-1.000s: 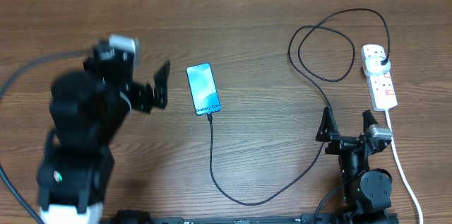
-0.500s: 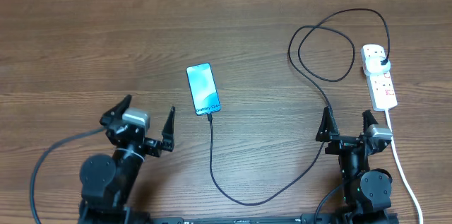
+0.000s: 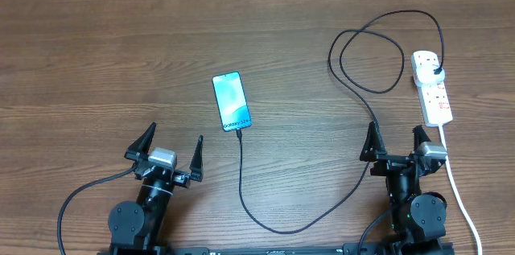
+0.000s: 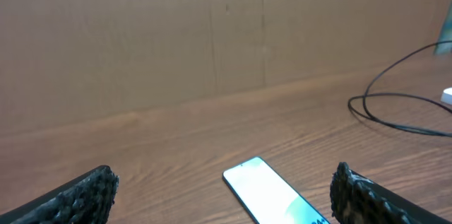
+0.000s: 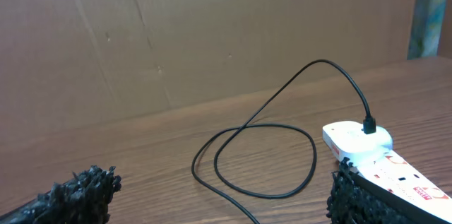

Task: Plug charger to phone and switch on socket

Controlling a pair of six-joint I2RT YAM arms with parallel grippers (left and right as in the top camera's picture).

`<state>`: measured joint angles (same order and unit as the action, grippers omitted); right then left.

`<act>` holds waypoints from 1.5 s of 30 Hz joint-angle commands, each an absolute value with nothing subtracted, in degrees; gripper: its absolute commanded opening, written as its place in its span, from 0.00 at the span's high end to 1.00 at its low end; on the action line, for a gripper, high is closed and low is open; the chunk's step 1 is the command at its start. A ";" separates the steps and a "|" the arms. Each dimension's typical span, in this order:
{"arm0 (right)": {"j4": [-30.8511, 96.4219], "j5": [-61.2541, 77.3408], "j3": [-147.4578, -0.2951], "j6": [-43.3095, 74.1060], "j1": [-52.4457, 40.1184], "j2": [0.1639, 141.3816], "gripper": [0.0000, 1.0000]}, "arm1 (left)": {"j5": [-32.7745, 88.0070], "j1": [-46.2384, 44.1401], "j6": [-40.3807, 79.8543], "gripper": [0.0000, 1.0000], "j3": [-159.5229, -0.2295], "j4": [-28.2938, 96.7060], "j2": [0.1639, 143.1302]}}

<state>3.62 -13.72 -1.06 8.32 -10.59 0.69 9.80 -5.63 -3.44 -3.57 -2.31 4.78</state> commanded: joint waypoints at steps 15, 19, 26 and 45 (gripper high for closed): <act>3.25 -13.61 -0.45 8.05 -10.92 0.16 0.00 | 8.38 -5.65 -4.78 0.00 -0.30 -4.29 0.16; 3.25 -13.61 -0.45 8.03 -10.92 0.16 0.00 | 8.34 -5.65 -4.82 0.00 -0.30 -2.20 0.16; 3.25 -13.61 -0.45 8.05 -10.92 0.16 0.00 | 7.81 -5.65 -5.02 0.01 -0.30 3.86 0.16; 3.25 -13.61 -0.45 8.03 -10.92 0.16 0.00 | 7.05 -5.65 -4.97 0.00 -0.30 3.88 0.16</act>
